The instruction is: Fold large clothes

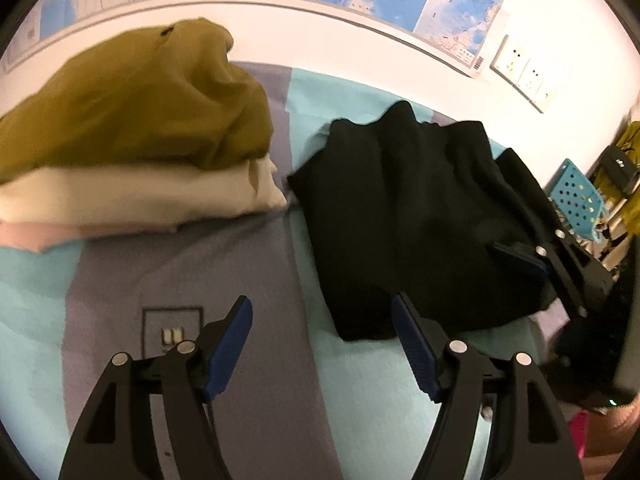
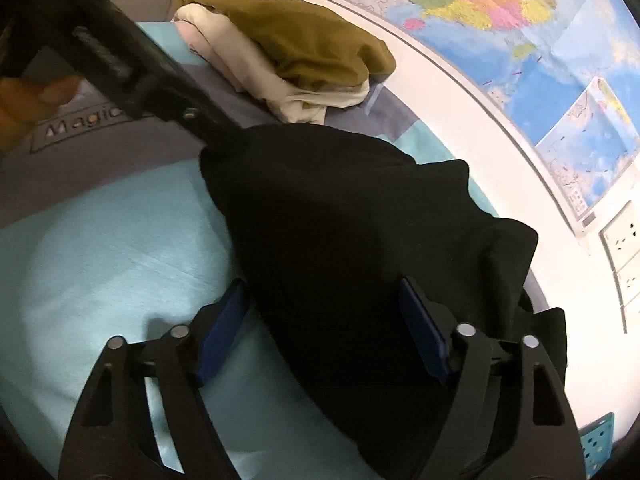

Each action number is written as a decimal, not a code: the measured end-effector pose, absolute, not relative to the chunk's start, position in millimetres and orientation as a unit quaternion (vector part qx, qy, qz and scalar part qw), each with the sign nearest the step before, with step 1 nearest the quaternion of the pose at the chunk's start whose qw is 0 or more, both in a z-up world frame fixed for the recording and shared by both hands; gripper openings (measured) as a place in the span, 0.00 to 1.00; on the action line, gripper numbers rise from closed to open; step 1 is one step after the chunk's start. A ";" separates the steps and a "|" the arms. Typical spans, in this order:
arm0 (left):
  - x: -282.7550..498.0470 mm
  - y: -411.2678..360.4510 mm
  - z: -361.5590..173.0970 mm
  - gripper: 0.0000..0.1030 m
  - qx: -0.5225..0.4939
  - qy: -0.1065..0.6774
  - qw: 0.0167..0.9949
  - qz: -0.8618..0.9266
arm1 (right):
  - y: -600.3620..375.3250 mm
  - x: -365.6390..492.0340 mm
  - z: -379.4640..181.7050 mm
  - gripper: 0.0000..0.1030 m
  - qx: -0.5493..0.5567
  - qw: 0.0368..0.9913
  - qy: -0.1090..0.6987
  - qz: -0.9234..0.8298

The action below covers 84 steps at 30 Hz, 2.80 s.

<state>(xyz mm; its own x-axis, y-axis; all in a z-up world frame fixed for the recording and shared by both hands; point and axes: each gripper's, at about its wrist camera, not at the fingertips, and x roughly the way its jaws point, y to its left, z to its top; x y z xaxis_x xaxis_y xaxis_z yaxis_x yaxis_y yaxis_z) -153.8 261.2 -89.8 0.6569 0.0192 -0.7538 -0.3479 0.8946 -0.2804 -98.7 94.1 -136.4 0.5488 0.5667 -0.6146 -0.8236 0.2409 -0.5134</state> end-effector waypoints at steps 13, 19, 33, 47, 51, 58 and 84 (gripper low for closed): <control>-126.9 235.2 -98.8 0.68 -0.315 0.388 0.864 -0.065 | 78.6 -53.3 -90.7 0.31 -0.242 0.806 0.233 0.488; -110.5 242.8 -101.6 0.70 -0.383 0.358 0.849 -0.073 | 67.7 -42.1 -87.7 0.43 -0.192 0.807 0.264 0.492; -117.0 249.2 -119.6 0.72 -0.452 0.318 0.829 -0.086 | -75.4 -29.5 -90.7 0.69 0.033 0.774 0.366 0.515; -101.3 246.9 -115.6 0.82 -0.442 0.327 0.834 -0.043 | -190.3 -9.8 -136.9 0.79 0.202 0.795 0.422 0.386; -83.1 248.4 -115.9 0.78 -0.424 0.347 0.836 -0.012 | -203.1 10.9 -142.9 0.79 0.236 0.799 0.424 0.354; -68.9 241.1 -110.9 0.67 -0.364 0.374 0.853 0.023 | -206.0 37.1 -143.2 0.79 0.253 0.823 0.405 0.308; -41.0 221.3 -103.0 0.81 -0.282 0.405 0.868 0.058 | -167.8 93.7 -140.2 0.89 0.235 0.856 0.365 0.280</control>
<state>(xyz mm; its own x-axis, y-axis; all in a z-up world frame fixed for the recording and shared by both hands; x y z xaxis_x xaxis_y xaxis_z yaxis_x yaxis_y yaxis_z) -41.0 221.3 -103.0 0.6660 -0.1275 -0.7350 -0.3292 0.8340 -0.4429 93.7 -167.8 -140.2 0.5768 0.6516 -0.4927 -0.3089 0.7323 0.6069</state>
